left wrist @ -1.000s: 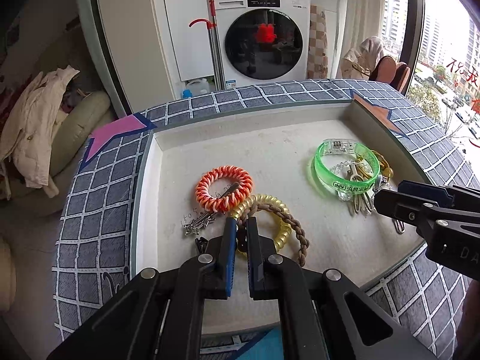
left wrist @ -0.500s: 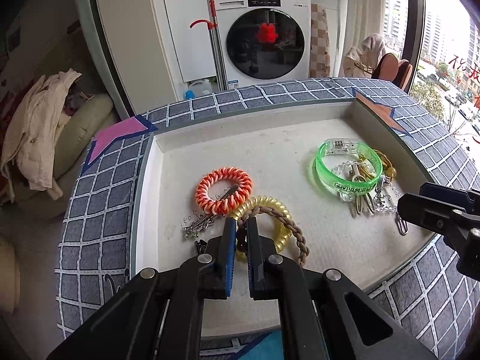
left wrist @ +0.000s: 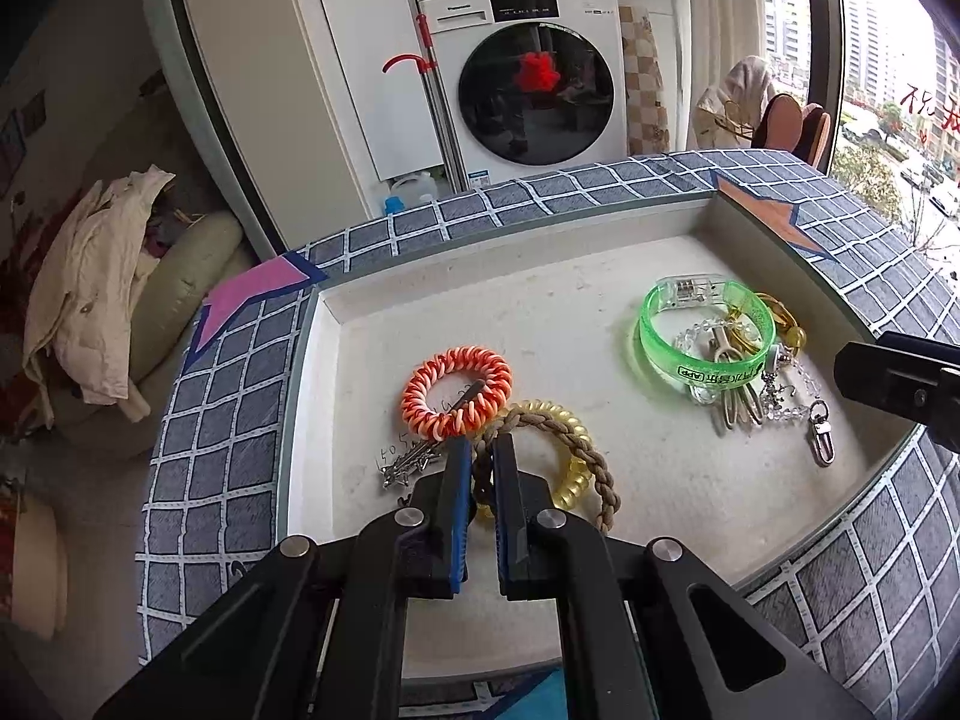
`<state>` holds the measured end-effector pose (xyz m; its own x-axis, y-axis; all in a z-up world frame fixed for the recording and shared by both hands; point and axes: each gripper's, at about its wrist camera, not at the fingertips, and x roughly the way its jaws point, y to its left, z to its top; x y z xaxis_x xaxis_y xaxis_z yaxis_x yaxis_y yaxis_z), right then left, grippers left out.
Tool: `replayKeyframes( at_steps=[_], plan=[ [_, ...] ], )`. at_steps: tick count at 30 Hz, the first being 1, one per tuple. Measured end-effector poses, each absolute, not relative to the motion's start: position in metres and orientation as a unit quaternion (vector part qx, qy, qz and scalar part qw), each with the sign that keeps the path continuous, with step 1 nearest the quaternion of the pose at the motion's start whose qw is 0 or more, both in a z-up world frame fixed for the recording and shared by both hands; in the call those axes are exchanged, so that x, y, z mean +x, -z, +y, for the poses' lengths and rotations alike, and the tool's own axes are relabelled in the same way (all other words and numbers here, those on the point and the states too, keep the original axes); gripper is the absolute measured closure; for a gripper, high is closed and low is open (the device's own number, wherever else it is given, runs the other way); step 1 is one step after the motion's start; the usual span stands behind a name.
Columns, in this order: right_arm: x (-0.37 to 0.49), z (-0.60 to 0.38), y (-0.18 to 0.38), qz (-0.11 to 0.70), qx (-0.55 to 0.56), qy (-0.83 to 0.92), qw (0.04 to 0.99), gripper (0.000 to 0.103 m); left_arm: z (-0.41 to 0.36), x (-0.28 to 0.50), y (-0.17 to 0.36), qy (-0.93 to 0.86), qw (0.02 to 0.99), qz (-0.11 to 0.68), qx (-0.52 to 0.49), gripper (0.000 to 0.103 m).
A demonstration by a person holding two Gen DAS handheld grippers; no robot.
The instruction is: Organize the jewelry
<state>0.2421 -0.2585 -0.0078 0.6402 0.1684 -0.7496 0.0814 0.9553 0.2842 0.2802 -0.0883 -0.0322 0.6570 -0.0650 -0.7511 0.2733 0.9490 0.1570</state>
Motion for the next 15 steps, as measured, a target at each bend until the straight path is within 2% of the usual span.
replayKeyframes(
  at_steps=[4, 5, 6, 9, 15],
  plan=[
    [0.242, -0.261, 0.007, 0.423, 0.148, -0.022, 0.894, 0.048, -0.087, 0.282, 0.031, 0.085, 0.902, 0.402, 0.131, 0.076],
    [0.242, -0.262, 0.007, 0.423, 0.148, -0.022, 0.894, 0.048, -0.086, 0.282, 0.030, 0.084, 0.903, 0.402, 0.130, 0.051],
    [0.242, -0.262, 0.007, 0.424, 0.148, -0.021, 0.893, 0.048, -0.085, 0.282, 0.028, 0.081, 0.904, 0.400, 0.127, 0.000],
    [0.243, -0.262, 0.007, 0.425, 0.145, -0.021, 0.893, 0.048, -0.084, 0.276, 0.019, 0.072, 0.919, 0.365, 0.130, 0.000],
    [0.246, -0.257, 0.012, 0.436, 0.136, -0.017, 0.889, 0.048, -0.084, 0.274, 0.014, 0.081, 0.920, 0.364, 0.124, 0.000]
  ],
)
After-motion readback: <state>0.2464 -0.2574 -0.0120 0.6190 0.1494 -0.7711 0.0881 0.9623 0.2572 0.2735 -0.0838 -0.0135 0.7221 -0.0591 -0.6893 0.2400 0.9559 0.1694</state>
